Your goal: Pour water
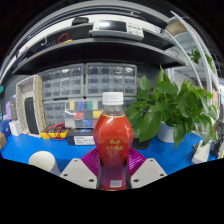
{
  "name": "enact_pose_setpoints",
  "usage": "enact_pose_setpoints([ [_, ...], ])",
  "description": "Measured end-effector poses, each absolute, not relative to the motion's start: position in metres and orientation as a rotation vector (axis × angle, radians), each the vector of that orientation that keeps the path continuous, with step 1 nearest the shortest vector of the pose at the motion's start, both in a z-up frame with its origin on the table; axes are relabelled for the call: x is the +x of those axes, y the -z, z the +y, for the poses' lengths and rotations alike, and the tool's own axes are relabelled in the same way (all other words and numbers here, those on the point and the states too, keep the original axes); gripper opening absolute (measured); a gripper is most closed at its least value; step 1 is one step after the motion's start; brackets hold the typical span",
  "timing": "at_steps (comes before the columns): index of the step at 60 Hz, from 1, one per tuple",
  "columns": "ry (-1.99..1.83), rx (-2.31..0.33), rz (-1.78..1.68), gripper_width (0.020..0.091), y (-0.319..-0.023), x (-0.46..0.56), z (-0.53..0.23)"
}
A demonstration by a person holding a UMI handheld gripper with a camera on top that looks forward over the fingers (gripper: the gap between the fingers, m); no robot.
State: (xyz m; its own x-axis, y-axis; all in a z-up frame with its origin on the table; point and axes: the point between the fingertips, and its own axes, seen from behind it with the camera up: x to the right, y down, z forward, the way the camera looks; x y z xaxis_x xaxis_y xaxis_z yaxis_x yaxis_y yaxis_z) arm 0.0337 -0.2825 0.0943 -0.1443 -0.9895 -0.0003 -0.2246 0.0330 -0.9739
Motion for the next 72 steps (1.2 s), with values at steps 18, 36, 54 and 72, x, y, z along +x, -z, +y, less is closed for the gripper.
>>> enact_pose_setpoints([
  [18, 1.128, -1.364, 1.608, 0.0722, -0.071, 0.02, -0.287],
  [36, 1.127, -1.401, 1.726, 0.079, -0.066, -0.093, -0.255],
  [54, 1.08, -1.382, 1.623, 0.0803, -0.158, -0.162, -0.169],
  [72, 1.105, -1.372, 1.523, 0.0795, -0.225, -0.19, -0.123],
])
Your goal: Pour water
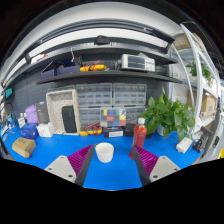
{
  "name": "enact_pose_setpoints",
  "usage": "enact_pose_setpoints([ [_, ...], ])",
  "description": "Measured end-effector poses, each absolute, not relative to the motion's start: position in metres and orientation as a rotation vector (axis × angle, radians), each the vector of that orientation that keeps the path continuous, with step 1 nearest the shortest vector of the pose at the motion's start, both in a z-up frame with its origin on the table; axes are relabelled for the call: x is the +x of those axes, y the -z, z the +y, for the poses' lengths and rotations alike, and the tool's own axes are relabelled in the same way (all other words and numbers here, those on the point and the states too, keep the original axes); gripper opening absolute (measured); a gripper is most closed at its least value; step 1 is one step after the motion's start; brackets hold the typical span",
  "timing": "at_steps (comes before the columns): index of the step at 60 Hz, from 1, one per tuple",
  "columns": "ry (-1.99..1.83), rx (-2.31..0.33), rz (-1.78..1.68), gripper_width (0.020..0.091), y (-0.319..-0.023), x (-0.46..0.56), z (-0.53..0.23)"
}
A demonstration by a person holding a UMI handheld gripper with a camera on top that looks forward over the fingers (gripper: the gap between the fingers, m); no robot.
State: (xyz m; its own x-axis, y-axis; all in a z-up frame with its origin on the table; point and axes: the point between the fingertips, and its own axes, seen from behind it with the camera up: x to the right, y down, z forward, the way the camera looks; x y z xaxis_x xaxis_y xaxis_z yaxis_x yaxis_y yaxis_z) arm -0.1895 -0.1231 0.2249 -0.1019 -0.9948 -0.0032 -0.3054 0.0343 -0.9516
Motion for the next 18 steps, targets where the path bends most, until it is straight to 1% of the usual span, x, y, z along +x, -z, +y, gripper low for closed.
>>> enact_pose_setpoints([
  [5, 1.106, -1.371, 1.51, 0.0796, -0.233, -0.194, -0.116],
  [18, 1.107, -1.366, 1.484, 0.0795, -0.241, -0.195, -0.101],
])
